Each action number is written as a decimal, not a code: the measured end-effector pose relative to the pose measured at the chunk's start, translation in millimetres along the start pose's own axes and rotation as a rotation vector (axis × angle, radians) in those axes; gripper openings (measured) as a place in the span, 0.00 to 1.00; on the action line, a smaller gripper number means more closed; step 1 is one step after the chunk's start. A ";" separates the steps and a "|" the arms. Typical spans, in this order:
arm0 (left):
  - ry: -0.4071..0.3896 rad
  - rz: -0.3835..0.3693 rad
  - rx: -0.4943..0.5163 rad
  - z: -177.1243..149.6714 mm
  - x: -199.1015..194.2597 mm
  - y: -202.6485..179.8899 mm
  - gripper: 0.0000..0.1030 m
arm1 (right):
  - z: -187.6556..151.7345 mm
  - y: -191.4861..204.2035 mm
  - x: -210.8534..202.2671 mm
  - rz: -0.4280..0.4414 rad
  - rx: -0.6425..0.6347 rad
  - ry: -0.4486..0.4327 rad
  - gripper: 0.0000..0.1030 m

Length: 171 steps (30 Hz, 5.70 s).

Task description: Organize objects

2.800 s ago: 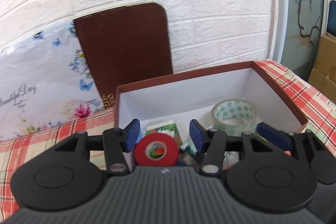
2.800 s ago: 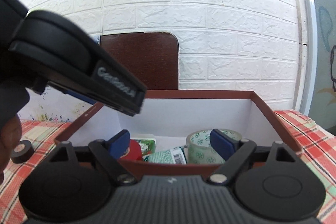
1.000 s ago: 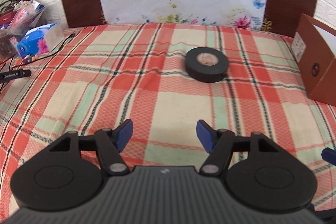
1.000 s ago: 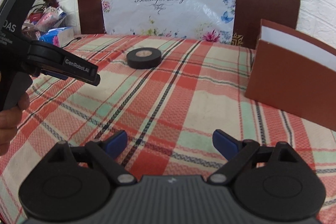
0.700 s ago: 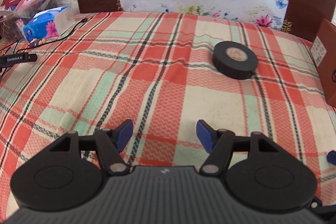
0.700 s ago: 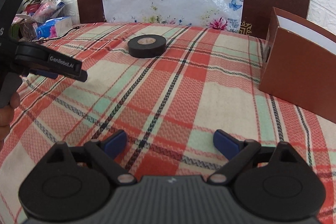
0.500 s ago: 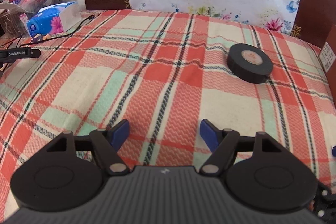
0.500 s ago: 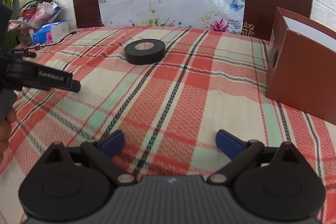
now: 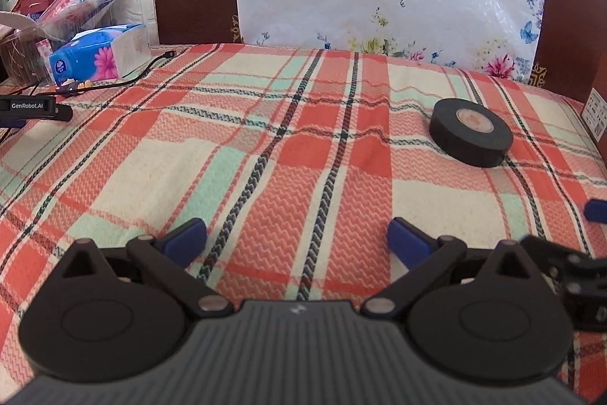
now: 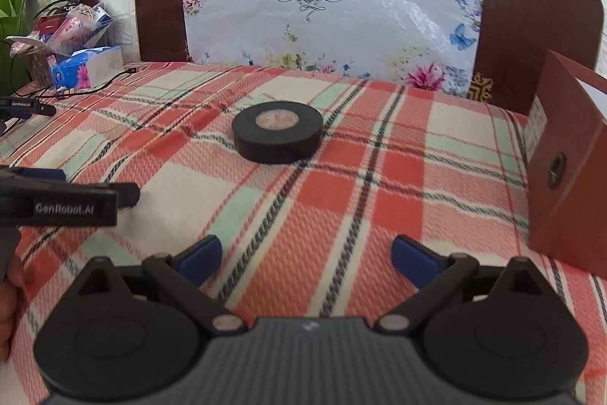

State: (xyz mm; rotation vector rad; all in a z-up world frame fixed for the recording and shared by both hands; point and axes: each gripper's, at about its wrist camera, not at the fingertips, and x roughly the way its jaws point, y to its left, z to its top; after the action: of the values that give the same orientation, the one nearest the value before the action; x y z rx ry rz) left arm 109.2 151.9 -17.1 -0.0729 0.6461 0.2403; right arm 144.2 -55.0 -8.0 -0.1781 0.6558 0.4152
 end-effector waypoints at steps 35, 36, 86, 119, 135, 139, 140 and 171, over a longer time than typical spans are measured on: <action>-0.018 0.001 -0.017 -2.9 0.1 -0.4 1.00 | 47.1 7.4 65.1 0.050 -0.058 -0.042 0.79; -0.018 0.001 -0.017 -3.1 -0.1 -0.6 1.00 | 42.3 4.3 58.8 0.048 -0.054 -0.039 0.79; 0.327 -0.651 0.354 2.6 -93.5 -275.6 0.29 | -116.5 -143.5 -146.7 -0.157 0.213 -0.132 0.79; 0.004 -0.511 0.380 93.6 -106.4 -323.1 0.30 | -38.8 -215.3 -144.3 -0.368 0.337 -0.360 0.87; -0.026 -0.425 0.393 43.2 -152.2 -249.1 0.42 | -66.3 -197.8 -228.1 -0.339 0.434 -0.351 0.88; -0.026 -0.412 0.397 29.4 -157.5 -235.1 0.54 | -65.0 -192.7 -236.8 -0.325 0.455 -0.358 0.89; -0.029 -0.407 0.400 26.5 -158.7 -232.3 0.60 | -65.0 -190.8 -239.1 -0.325 0.457 -0.360 0.90; -0.052 -0.284 0.334 2.5 -174.9 -201.6 1.00 | -85.8 -154.8 -266.0 -0.282 0.532 -0.358 1.00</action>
State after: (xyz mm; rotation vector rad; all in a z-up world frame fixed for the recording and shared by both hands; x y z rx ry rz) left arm 24.8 -78.0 89.0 0.1616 0.6090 -0.1403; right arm -27.2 -304.0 95.7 0.3029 0.3609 -0.0105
